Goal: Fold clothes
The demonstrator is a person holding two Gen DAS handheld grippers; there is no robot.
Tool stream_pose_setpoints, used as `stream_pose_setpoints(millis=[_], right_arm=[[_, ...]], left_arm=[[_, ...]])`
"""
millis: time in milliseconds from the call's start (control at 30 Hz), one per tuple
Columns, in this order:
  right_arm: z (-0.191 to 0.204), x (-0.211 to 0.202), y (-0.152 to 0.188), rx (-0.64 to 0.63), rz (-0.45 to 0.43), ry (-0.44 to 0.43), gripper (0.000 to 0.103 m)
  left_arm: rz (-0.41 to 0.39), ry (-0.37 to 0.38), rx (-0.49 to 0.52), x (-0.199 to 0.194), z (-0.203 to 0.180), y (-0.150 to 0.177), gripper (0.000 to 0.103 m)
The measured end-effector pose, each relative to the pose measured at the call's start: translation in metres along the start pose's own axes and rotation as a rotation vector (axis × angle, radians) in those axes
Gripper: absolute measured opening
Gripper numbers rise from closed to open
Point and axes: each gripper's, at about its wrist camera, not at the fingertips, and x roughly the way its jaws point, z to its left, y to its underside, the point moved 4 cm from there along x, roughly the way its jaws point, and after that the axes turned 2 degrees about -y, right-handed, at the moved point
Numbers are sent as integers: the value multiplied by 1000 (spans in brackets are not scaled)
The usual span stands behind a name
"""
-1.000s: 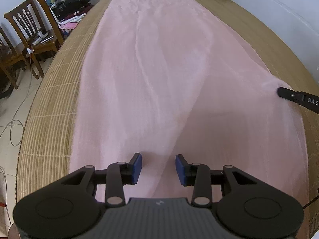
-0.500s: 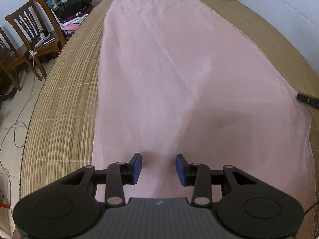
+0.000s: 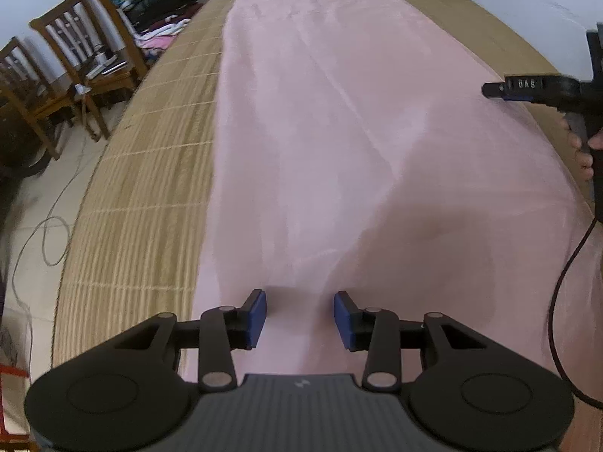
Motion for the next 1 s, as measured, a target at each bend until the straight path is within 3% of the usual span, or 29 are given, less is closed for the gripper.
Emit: stream_pose_setpoints(millis=[100,233,400,600,733,900,1000], right_arm=[[-9,0,0,-10,-38,59,43],[-36,-8,-1,68,-47,188,46],[-43,-74,18,186,-94,187,47],[-6,-190,92,172,-149,137,50],[36,-257,152,142,-179,62,53],[79,-309,227,203,-113,-72,53],[92,-321,260,266,-50,-93,53]], left_arm=[[4,-32,-42,-7,8,10,42],[-7,-52,-79,-26,18,31,42],[-24,-51,-117,-47,34,65,42],[-89,-10,-86,-84,51,126,42],[-115,38,-43,-112,63,185,44],[-59,73,-25,-130,75,252,45],[-32,87,-13,-132,80,281,46]])
